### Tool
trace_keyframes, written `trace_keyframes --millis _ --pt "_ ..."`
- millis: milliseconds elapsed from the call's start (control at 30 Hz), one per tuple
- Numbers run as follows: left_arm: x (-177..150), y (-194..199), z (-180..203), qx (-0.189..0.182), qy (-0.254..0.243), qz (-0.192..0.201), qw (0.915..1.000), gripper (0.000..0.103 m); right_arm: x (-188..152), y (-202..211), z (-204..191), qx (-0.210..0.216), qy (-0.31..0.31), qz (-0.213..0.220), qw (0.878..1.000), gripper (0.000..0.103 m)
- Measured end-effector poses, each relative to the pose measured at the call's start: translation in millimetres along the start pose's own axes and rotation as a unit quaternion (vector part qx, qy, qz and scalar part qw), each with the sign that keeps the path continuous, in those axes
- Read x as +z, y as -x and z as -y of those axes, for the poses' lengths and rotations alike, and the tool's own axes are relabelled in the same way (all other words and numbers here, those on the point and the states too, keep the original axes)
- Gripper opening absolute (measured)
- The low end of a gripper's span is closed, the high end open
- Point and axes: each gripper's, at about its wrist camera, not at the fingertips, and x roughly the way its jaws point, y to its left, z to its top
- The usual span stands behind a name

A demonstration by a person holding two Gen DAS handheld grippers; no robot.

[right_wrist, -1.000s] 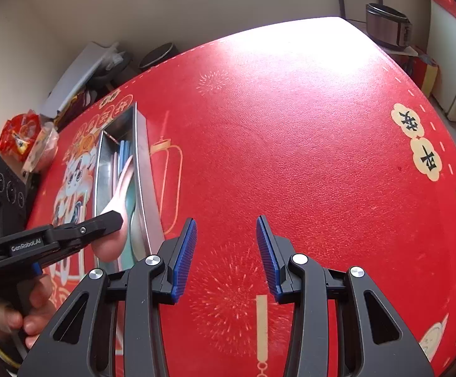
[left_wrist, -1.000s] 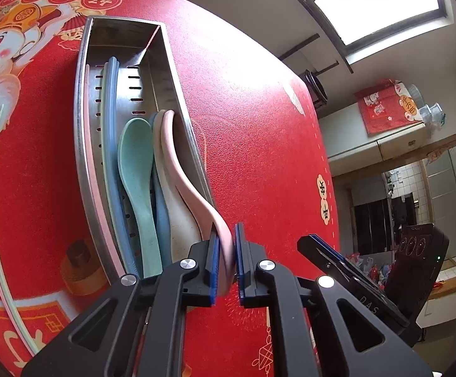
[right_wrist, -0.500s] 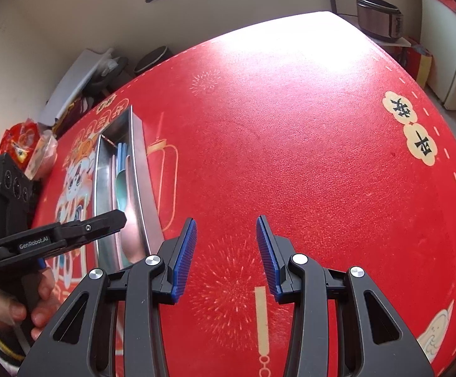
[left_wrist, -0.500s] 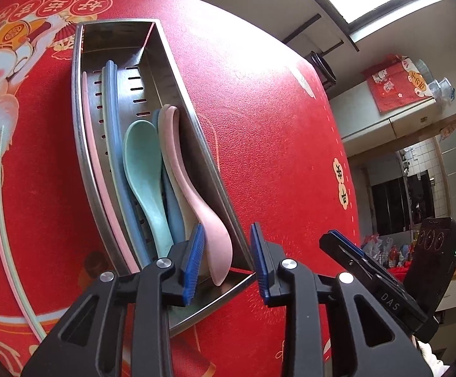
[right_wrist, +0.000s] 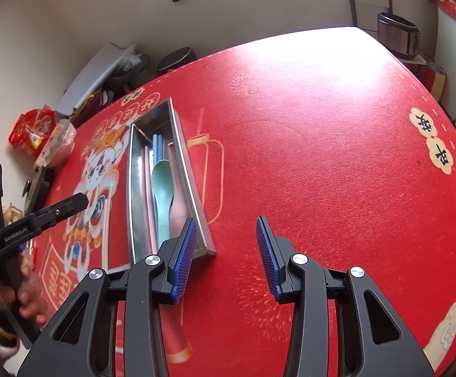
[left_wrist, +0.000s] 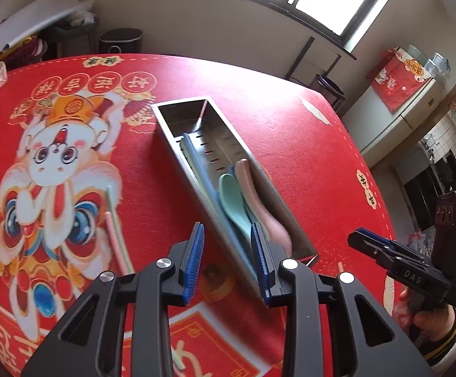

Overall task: Organize utensils
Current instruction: 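Lower the pink spoon into the steel tray and open the left gripper, then move the open left gripper over the pink chopstick and grasp it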

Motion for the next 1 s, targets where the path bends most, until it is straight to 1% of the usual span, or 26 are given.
trace_keyframes --millis 100,200,333,400,433,467,533,633,800,1000 --pt "-17.6 9.4 -21.0 0.025 -0.004 -0.001 0.9997 0.029 -7.1 -2.2 -8.9 0.006 0.004 -0.005 1.000 0.039" --pt "-36.4 7.8 -41.7 0.053 0.004 -0.016 0.9985 0.029 -13.8 -6.1 -14.1 0.008 0.003 -0.013 1.000 0.039" --pt "-54.9 2.3 -61.1 0.065 0.027 -0.028 0.9971 0.029 -20.2 -5.7 -17.3 0.002 0.001 -0.009 1.000 0.039" --pt "-60.4 -0.9 -64.8 0.072 0.028 -0.029 0.9966 0.029 -22.8 -3.8 -17.7 -0.003 0.001 -0.003 1.000 0.040" --pt "-62.1 -2.4 -65.9 0.077 0.029 -0.028 0.9962 0.029 -24.3 -3.4 -17.7 -0.005 -0.001 -0.003 1.000 0.042" --pt "-63.0 -4.5 -67.9 0.082 0.032 -0.029 0.9957 0.026 -25.7 -3.2 -17.1 -0.006 -0.003 -0.003 1.000 0.043" --pt "-64.1 -8.8 -70.9 0.086 0.038 -0.032 0.9951 0.025 -27.9 -3.6 -15.6 -0.009 -0.006 -0.006 1.000 0.043" --pt "-65.8 -16.4 -71.7 0.091 0.033 -0.044 0.9943 0.024 -29.7 -2.6 -14.6 -0.013 -0.009 -0.006 1.000 0.043" --pt "-72.2 -23.5 -72.1 0.097 0.029 -0.058 0.9932 0.023 -31.3 3.5 -11.1 -0.017 -0.015 0.001 1.000 0.043" --pt "-72.3 -24.3 -69.6 0.106 0.017 -0.055 0.9927 0.025 -33.1 6.3 -5.9 -0.020 -0.026 0.004 0.999 0.043"
